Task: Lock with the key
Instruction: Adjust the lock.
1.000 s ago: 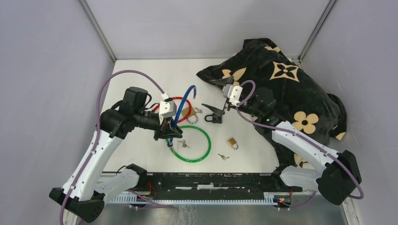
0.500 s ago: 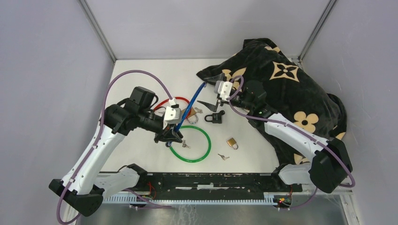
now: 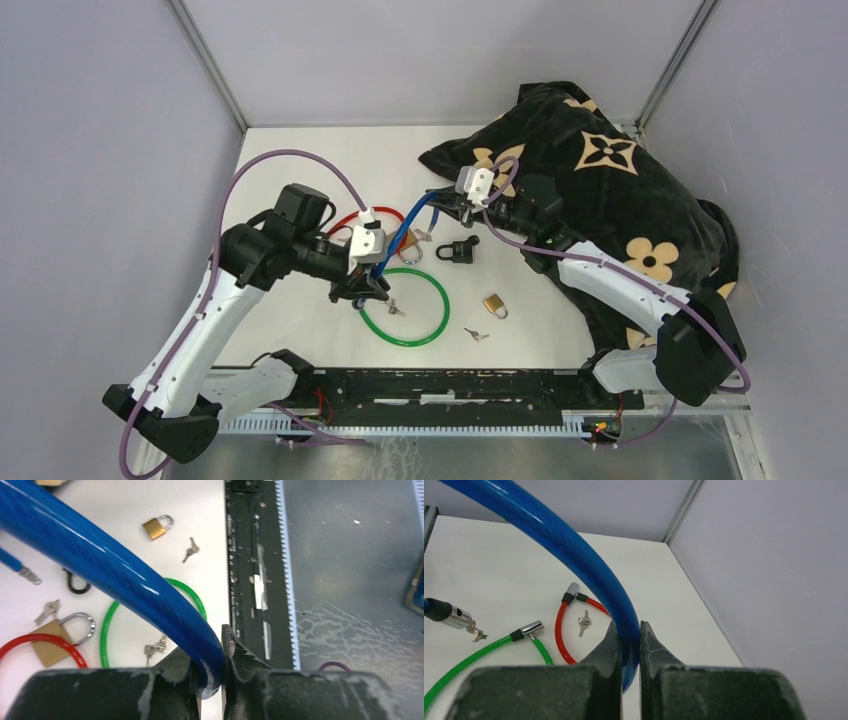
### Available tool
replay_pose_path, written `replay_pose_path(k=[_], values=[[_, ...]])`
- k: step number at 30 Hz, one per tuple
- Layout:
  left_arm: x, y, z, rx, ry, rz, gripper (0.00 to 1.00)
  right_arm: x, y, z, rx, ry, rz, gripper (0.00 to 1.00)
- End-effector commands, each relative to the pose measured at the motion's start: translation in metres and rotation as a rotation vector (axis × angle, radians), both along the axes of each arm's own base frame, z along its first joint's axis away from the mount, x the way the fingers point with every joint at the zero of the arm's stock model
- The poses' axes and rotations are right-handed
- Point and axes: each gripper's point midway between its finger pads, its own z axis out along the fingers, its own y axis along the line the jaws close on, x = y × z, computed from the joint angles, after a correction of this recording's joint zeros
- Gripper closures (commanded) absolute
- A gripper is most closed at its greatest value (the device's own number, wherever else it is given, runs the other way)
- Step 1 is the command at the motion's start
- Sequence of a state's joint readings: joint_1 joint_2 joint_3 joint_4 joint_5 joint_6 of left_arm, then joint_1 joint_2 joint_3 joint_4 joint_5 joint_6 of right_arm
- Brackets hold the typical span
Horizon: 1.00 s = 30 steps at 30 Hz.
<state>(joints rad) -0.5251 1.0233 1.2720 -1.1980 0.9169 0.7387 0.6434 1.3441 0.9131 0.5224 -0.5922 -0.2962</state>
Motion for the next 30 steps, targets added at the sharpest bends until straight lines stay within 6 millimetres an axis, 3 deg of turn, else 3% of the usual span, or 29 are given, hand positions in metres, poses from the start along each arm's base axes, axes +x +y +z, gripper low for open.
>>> replay_pose_path(k=[1,3,5,12,17,21,24,25,30], values=[[0.033,-0.006,0.026,-0.08,-0.152,0.162,0.95,0.017,-0.024,0.03,0.117,0.076,-0.137,1.0],[0.066,0.003,0.017,-0.087,-0.199,0.391,0.77,0.02,-0.033,0.041,0.127,0.126,-0.193,1.0],[0.094,0.013,0.013,-0.141,-0.318,0.553,0.7,0.015,-0.04,0.049,0.136,0.177,-0.213,1.0],[0.112,0.02,-0.052,-0.178,-0.369,0.653,0.66,-0.017,-0.048,0.032,0.191,0.37,-0.205,1.0],[0.124,0.019,-0.069,-0.211,-0.365,0.716,0.5,-0.024,-0.06,0.06,0.238,0.345,-0.243,1.0],[0.125,0.013,-0.074,-0.274,-0.31,0.742,0.51,-0.031,-0.059,0.072,0.263,0.338,-0.22,1.0],[0.125,0.014,-0.079,-0.293,-0.289,0.767,0.74,-0.032,-0.058,0.072,0.26,0.337,-0.216,1.0],[0.125,0.015,-0.085,-0.281,-0.279,0.774,0.77,-0.032,-0.058,0.075,0.261,0.331,-0.215,1.0],[0.116,0.016,-0.105,-0.246,-0.225,0.768,0.69,-0.034,-0.06,0.092,0.265,0.297,-0.213,1.0]])
